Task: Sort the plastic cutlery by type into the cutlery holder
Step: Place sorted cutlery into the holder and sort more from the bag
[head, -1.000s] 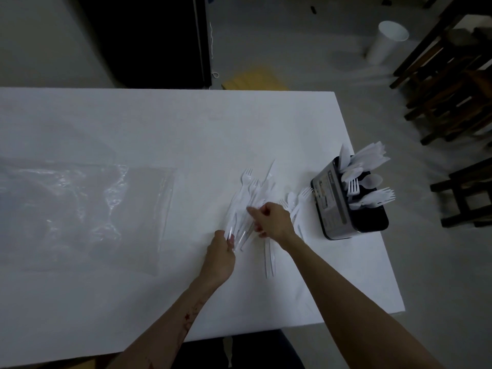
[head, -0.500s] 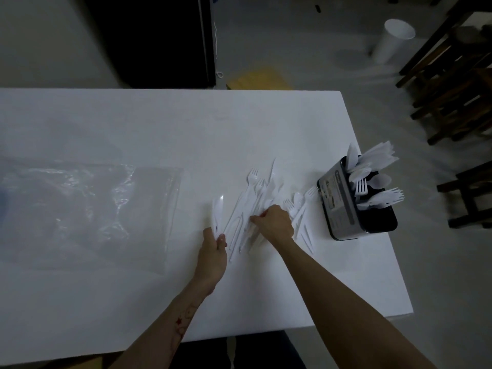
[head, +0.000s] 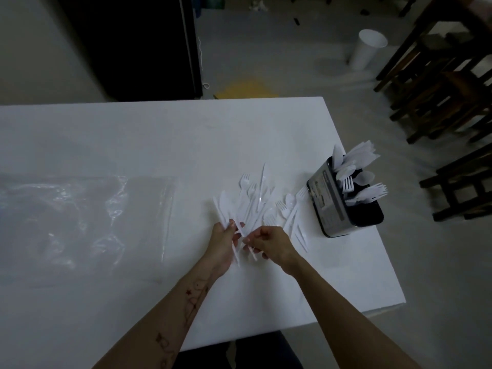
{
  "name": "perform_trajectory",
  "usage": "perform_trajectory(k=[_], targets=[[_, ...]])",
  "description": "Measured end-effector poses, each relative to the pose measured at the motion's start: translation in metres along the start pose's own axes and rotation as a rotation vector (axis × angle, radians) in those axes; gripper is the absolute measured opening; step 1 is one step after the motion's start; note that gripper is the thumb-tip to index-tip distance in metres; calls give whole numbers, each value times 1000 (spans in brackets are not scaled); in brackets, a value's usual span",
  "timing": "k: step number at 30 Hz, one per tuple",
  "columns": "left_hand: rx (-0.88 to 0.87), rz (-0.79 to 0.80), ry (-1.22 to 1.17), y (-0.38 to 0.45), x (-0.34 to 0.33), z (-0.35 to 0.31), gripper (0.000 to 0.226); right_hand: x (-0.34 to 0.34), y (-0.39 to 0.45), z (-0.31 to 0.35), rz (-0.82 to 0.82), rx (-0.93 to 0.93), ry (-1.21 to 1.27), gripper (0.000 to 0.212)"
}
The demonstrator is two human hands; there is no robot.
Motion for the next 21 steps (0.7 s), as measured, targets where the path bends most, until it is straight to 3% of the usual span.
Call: perform_trajectory(k=[3, 8, 15, 21], targets=[[4, -71, 34, 6, -1, -2, 25, 2, 6, 3, -79, 95, -148, 17], [-22, -162, 10, 7, 8, 1, 14, 6, 14, -7, -165, 216, -742, 28], [-46, -144, 53, 8, 14, 8, 13, 49, 17, -23, -221, 245, -771, 29], [-58, -131, 134, 13, 15, 13, 17, 60, 24, -7, -417, 137, -834, 45]])
Point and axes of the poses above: each hand's wrist, its own y-axis towards the middle knuckle, its own x-axis out of the back of the hand, z = x × y, the point moved 7 cm from there along y, towards the middle knuckle, and after that the axes turned 1 degree about x, right-handed, at the moved point
